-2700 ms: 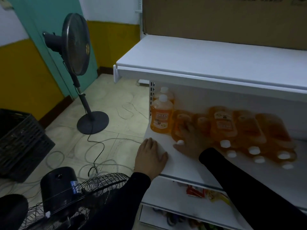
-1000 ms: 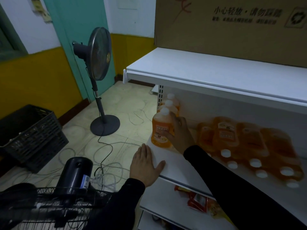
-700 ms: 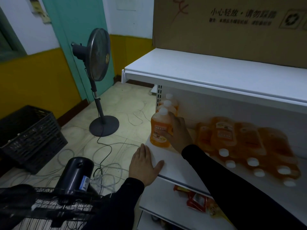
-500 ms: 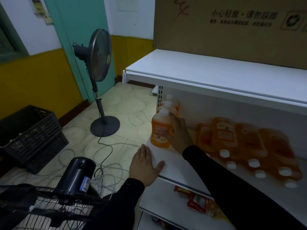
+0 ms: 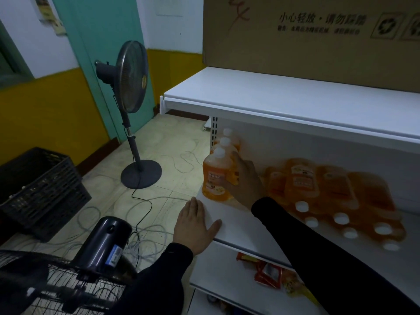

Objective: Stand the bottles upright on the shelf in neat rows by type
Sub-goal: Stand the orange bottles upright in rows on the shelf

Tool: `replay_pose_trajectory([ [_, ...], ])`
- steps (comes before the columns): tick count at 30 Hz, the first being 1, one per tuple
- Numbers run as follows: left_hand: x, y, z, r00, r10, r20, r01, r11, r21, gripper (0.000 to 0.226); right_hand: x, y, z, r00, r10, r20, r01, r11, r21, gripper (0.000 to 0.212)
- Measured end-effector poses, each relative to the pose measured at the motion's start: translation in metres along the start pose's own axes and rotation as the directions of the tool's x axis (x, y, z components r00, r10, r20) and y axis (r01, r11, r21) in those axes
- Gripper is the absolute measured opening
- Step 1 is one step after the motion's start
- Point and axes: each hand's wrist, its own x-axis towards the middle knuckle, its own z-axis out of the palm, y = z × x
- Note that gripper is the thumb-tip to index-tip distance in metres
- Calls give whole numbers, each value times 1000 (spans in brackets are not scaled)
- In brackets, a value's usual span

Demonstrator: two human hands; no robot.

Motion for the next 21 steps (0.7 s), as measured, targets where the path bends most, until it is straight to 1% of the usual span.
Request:
replay_pose_trajectory([
  [2,-2,2,-3,995,92,-23,-93,996,-9,88,-3,12,-17,999,-17,-41,15,999,-33,79],
  [4,-4,10,-7,979,200,-38,-201,978,-45,80,-11,32,-41,994,-51,-97,40,992,-119,72],
  [5,-4,18,-10,967,249,-48,-252,965,-70,76,-16,44,-54,991,-69,-112,48,983,-175,72],
  [6,-4,27,-12,955,291,-59,-295,951,-96,74,-23,57,-68,993,-68,-93,43,970,-241,74],
  [7,-3,37,-14,944,323,-71,-330,936,-122,73,-30,70,-82,999,-43,-34,29,941,-337,78],
  [9,3,58,-17,923,374,-93,-384,908,-168,71,-43,94,-105,987,42,156,59,806,-589,85],
  [10,7,68,-18,915,392,-96,-404,895,-188,70,-49,103,-112,967,83,240,101,740,-665,89],
  [11,12,78,-19,908,408,-93,-419,885,-202,69,-54,109,-115,952,106,287,133,702,-699,90],
  [12,17,89,-21,901,425,-91,-434,876,-209,68,-57,111,-117,949,104,297,149,682,-716,86],
  [14,27,108,-24,884,455,-108,-468,858,-212,68,-59,106,-121,956,60,286,174,668,-724,73],
  [15,31,116,-25,878,464,-117,-478,851,-219,69,-59,102,-124,956,45,290,179,692,-700,68],
  [16,35,124,-26,875,468,-122,-483,845,-229,72,-61,97,-129,954,39,297,170,745,-645,66],
  [18,44,136,-28,879,464,-110,-476,841,-257,80,-66,86,-146,951,19,310,138,868,-476,66],
  [19,49,141,-29,885,455,-102,-464,841,-277,86,-68,80,-156,952,-10,306,136,909,-394,67],
  [21,56,154,-29,896,434,-94,-440,836,-329,97,-73,67,-176,969,-81,234,134,967,-218,63],
])
